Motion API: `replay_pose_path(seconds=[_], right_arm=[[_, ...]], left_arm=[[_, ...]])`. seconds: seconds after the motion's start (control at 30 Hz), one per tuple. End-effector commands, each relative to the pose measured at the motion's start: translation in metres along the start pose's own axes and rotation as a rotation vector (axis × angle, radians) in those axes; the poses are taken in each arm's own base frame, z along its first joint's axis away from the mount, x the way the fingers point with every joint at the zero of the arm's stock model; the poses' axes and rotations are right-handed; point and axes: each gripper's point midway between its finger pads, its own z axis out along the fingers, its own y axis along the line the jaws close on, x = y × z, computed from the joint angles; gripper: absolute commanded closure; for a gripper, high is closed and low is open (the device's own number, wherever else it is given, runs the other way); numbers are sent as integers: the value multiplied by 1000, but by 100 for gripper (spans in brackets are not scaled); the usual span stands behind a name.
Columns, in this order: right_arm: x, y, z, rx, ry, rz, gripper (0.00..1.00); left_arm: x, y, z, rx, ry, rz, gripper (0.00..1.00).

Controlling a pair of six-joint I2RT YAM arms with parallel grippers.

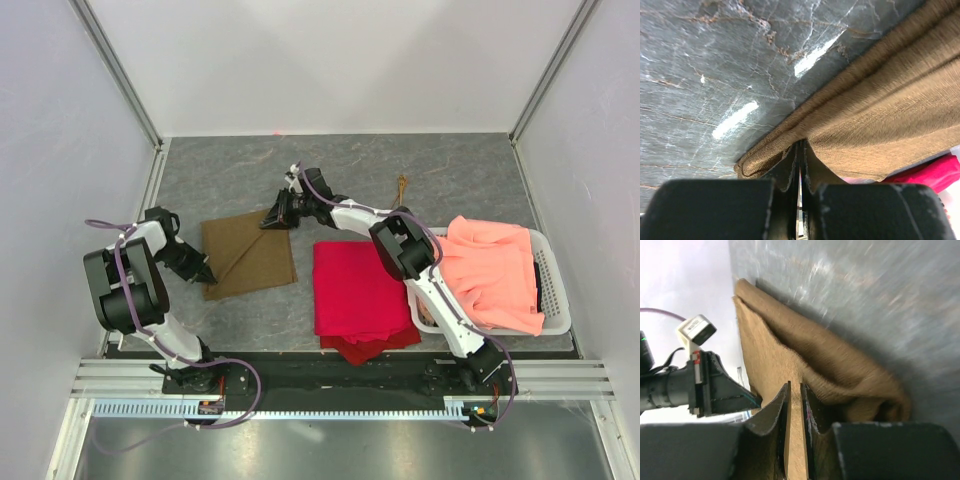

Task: Fold the napkin into a case and place the utensils inside
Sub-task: Smooth out the upper triangle-folded napkin at the center of the board, then rotate the upper triangle-folded napkin at the center of the board.

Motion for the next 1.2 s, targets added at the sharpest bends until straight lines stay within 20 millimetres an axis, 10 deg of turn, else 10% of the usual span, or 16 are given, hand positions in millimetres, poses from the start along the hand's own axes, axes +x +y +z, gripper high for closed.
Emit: replay_pose_path(seconds=[0.0,0.17,0.47,0.77,0.87,1.17], right_arm=[[-32,-16,-6,0,-53,-64,79],[-48,-10,-20,6,-66,-98,78],[-58,69,-74,60,-80,-172,61],[58,57,-81,240,150,-234,58],[107,58,-72,280,229,-314,71],[157,10,-73,405,348,-389,89]], left_arm=[[-5,9,0,-46,-16,28,97],[-3,-2,-11,22,-23,64,96],[4,-39,-65,224,-111,135,84],[-5,-44,-90,255,-195,104,75],[-12,-49,-96,267,-211,103,72],[-8,-52,-97,293,-183,88,72]])
